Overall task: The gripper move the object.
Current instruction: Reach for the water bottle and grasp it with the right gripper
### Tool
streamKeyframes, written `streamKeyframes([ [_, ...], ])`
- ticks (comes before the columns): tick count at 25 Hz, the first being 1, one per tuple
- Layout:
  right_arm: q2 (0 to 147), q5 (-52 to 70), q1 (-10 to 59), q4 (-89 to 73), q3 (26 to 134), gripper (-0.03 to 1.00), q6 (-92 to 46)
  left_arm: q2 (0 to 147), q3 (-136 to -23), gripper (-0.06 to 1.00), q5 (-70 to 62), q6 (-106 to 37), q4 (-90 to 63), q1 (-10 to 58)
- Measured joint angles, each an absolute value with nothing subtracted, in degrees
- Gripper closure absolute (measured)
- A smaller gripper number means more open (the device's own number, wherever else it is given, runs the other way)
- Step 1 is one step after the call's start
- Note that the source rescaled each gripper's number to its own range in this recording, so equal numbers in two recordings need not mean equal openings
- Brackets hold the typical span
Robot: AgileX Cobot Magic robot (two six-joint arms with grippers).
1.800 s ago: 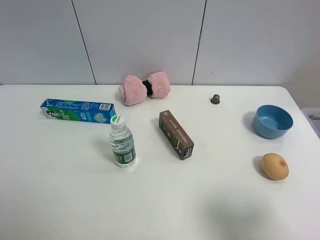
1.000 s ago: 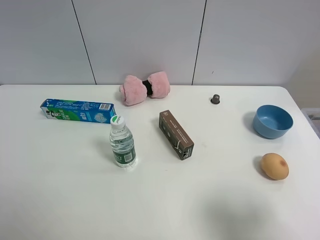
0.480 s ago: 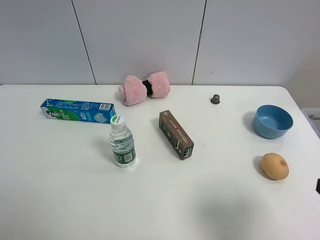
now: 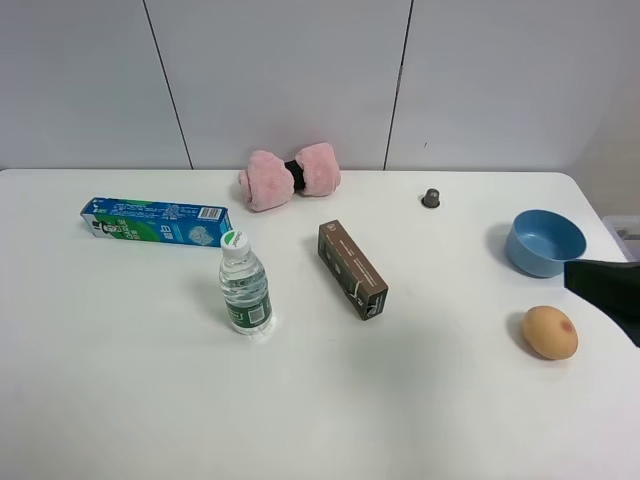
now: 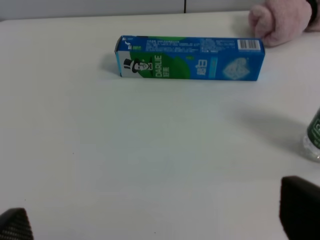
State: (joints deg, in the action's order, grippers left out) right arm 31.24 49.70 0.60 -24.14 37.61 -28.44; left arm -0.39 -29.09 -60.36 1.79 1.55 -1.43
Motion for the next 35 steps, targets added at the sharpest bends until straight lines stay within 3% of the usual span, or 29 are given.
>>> streamKeyframes([
  [7,41.25,47.88,2.48,-26.85,38.14,-0.03,-40.45,-0.39,-29.09,-0.06,-60.36,1.79,1.55,-1.43],
  [16,54.45,30.32,23.46,-26.70,38.14,-0.03,-40.19,-0.39,-29.09,-0.06,-60.36,1.79,1.55,-1.43],
  [26,68.57,17.61,40.12,-19.73,38.18,-0.03,-30.04,-0.39,-29.09,-0.06,-60.36,1.79,1.55,-1.43],
  [35,74.27,13.02,42.75,-16.09,38.18,-0.03,-22.14,-0.39,-29.09,-0.06,-60.36,1.79,1.55,-1.43],
])
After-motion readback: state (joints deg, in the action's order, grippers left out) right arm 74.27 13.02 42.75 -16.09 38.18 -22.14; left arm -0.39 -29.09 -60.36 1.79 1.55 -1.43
